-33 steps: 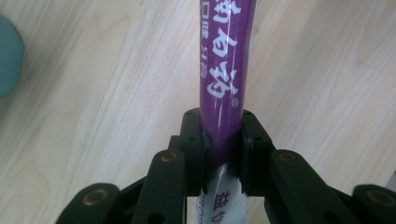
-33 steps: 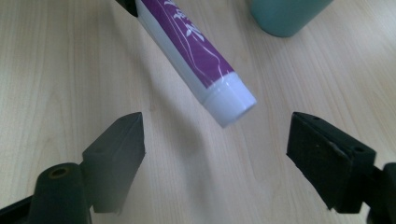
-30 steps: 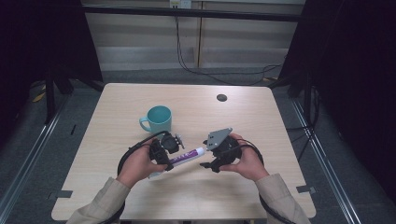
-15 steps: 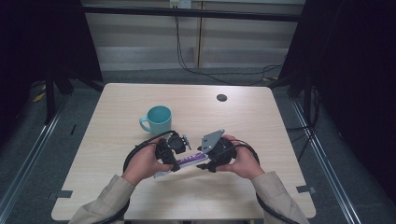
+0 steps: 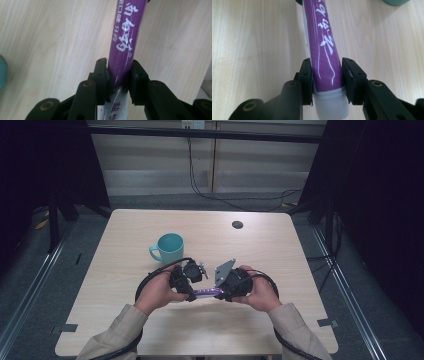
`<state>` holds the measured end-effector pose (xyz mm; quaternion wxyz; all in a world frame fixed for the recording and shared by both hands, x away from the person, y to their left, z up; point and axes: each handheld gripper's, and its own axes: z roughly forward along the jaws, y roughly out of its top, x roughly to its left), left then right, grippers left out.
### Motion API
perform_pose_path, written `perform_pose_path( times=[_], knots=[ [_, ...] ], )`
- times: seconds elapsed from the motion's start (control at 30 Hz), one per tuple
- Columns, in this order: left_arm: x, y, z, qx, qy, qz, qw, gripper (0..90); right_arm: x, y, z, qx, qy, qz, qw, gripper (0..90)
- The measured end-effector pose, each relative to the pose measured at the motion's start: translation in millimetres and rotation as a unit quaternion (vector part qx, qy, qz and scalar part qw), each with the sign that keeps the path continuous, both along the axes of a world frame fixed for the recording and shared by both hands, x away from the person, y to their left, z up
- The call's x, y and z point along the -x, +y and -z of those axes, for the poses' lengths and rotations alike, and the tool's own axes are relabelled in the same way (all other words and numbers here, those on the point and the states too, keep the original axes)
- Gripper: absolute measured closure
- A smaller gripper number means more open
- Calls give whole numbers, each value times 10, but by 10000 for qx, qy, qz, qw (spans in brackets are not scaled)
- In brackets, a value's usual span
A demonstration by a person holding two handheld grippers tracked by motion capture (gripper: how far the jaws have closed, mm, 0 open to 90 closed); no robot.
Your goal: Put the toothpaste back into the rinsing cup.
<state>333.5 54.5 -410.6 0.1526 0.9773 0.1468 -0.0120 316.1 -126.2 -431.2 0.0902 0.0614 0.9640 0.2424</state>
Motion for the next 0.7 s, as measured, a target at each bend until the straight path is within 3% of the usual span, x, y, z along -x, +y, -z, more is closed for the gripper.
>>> perform_pose_path(
  times=[0.03, 0.1, 0.13, 0.2, 0.37, 0.5, 0.7],
  knots=[
    [-20, 12, -8, 67, 14, -43, 10000, 665, 6, -8, -34, 17, -69, 86, 9999, 635],
    [-54, 47, -19, 419, 118, -274, 9987, 646, 19, -12, -46, 8, -95, 123, 9999, 635],
    [-77, 70, -34, 563, 20, -309, 9979, 537, 17, -34, -65, -24, -106, 172, 9998, 636],
    [-86, 80, -44, 549, -71, -330, 9979, 454, 24, -44, -78, 38, -177, 201, 9996, 636],
    [-135, 173, -84, 787, -267, -542, 9951, 340, 18, -100, -109, -24, -249, 322, 9992, 636],
    [-145, 257, -94, 1021, -277, -738, 9916, 287, -3, -209, -154, -179, -335, 510, 9980, 635],
    [-139, 329, -31, 1029, -383, -764, 9910, 282, -18, -353, -214, -437, -391, 753, 9954, 637]
  ],
)
